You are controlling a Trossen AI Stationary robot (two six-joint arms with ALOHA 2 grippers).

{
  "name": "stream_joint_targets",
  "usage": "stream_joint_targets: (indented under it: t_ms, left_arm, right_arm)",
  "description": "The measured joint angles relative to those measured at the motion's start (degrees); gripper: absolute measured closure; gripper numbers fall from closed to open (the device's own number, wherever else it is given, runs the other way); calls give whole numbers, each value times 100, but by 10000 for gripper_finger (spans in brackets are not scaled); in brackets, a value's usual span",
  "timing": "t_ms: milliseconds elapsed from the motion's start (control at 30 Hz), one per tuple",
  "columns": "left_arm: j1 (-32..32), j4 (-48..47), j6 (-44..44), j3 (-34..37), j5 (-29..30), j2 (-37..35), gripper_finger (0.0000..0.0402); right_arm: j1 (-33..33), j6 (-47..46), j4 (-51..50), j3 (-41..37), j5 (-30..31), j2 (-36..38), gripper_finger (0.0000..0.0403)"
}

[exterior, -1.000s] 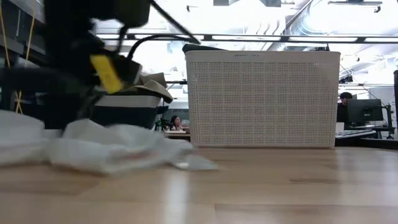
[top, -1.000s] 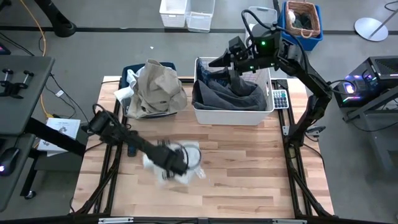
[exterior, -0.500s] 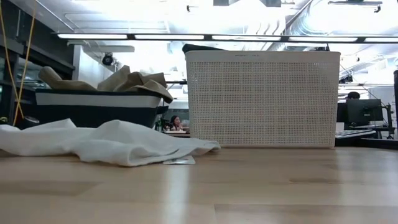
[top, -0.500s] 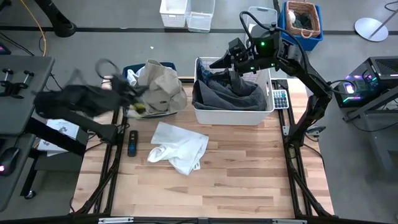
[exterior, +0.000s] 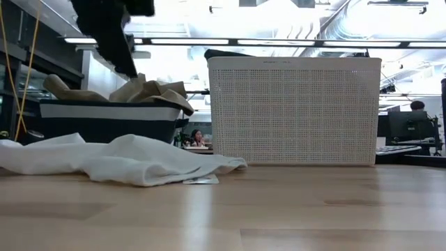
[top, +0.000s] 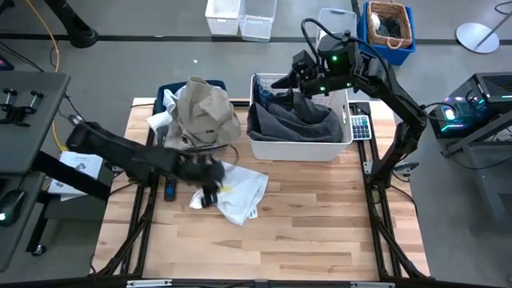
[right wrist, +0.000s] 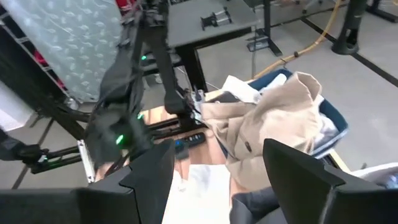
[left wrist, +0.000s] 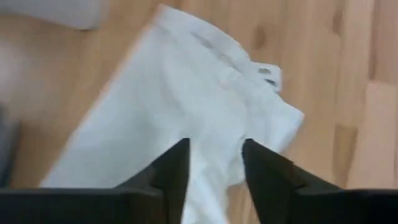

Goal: Sort clothes
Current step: Put the white short into the blue laundry organizer

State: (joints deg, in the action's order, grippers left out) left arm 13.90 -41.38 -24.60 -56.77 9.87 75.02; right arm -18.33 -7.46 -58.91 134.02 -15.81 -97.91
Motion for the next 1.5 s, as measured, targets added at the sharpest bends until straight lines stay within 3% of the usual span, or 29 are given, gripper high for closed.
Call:
stream_joint_targets:
  t_ms: [233,433,700,767,833,933,1000,1200,1367,1500]
  left_arm:
    - [184,507,952,-266,127,1475,164]
    - [71,427,1320,-474,45,2373,115]
    - [-174,169,999,-520,-557,3265,114]
    - [-196,159,975,-540,-643,3365,134]
    - [-180,180,975,-539,-683,3361,186]
    - [-173,233,829,-490,-706,3023,323]
    - [-195,49,596,-432,-573,2606,377]
    - [-327,-517,-383,-457,558,345,394]
    - [-532,-610,-1206,-481,2629,-1760,397]
    - [-933,-436,-1037,-476,4307,-2891,399]
  right_arm:
    - [0,-17,-177,0,61,2,162]
    - [84,-7,-280,0,261,2,162]
    - [243,-2,-392,0,281,2,162]
    - [291,-9,-408,0,287,2,162]
    - [332,-4,-434,0,291,2,162]
    - [389,-2,-486,0,292,2,162]
    - [420,-2,-502,0,295,2,162]
    - [463,0,-518,0,386,2,162]
    - [461,0,-516,0,421,2,162]
    - [461,2,-514,2,629,4,162]
